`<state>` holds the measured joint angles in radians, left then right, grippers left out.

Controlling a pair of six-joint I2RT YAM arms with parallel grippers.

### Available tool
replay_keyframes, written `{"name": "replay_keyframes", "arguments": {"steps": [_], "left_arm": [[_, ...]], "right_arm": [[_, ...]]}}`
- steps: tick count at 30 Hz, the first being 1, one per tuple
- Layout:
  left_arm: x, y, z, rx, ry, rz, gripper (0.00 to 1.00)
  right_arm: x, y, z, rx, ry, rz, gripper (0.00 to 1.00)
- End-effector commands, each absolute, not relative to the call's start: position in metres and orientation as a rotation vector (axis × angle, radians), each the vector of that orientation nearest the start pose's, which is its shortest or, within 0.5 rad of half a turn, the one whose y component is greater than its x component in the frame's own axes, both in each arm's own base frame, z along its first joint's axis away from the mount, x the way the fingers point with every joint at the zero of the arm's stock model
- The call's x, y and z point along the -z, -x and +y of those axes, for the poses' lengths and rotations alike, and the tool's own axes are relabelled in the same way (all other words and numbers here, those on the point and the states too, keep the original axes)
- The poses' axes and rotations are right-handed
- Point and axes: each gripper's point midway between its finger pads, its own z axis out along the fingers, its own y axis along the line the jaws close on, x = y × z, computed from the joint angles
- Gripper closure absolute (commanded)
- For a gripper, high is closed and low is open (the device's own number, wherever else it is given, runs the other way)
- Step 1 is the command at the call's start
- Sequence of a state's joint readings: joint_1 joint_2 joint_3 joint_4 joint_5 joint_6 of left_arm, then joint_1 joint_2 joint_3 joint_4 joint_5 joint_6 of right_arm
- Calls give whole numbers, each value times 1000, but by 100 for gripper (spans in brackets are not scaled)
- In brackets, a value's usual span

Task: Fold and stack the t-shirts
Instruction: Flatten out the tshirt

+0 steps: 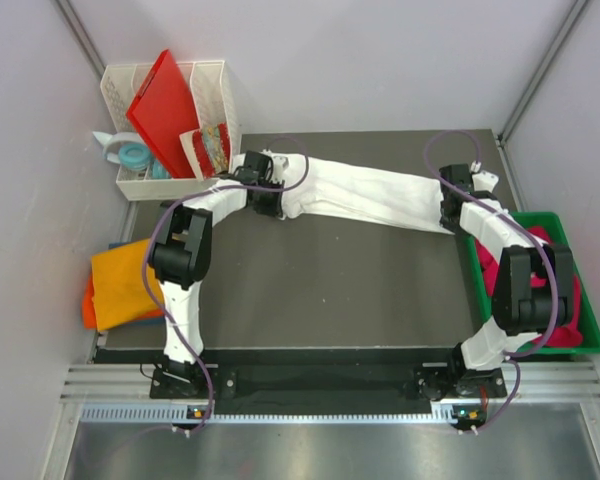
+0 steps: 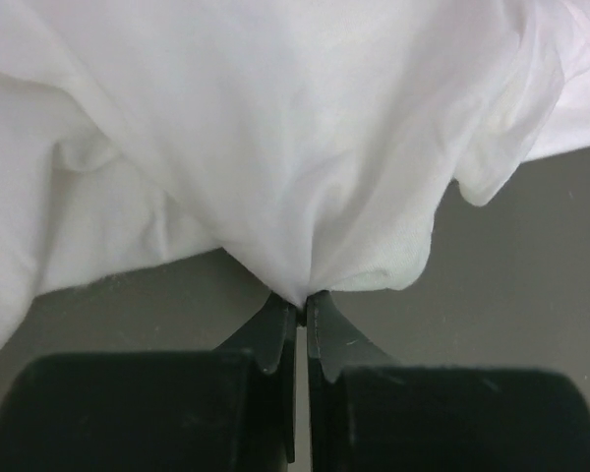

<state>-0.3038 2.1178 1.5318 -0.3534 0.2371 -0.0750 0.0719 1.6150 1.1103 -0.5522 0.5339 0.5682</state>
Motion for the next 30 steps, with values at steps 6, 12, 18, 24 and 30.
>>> {"name": "replay_keyframes", "arguments": {"steps": [6,12,18,24,30], "left_arm": [[-250,-443,-135,206,-422,2152,100],[-371,-396,-73,165,-261,1948,100],[-453,-330,-48,64,-238,1759,100],[-470,-272,-35,26,-237,1671,100],[-528,-219,-24,-7,-204,1442,100]], "right_arm": [[-159,-367,-50,414,-710,2191,100],[-256,-356,-45,255,-740,1976,100],[-367,-319,-24,125,-614,1794,100],[-435,-265,-25,108,-537,1655,100],[-489,-218,-42,98,-548,1529,100]]}}
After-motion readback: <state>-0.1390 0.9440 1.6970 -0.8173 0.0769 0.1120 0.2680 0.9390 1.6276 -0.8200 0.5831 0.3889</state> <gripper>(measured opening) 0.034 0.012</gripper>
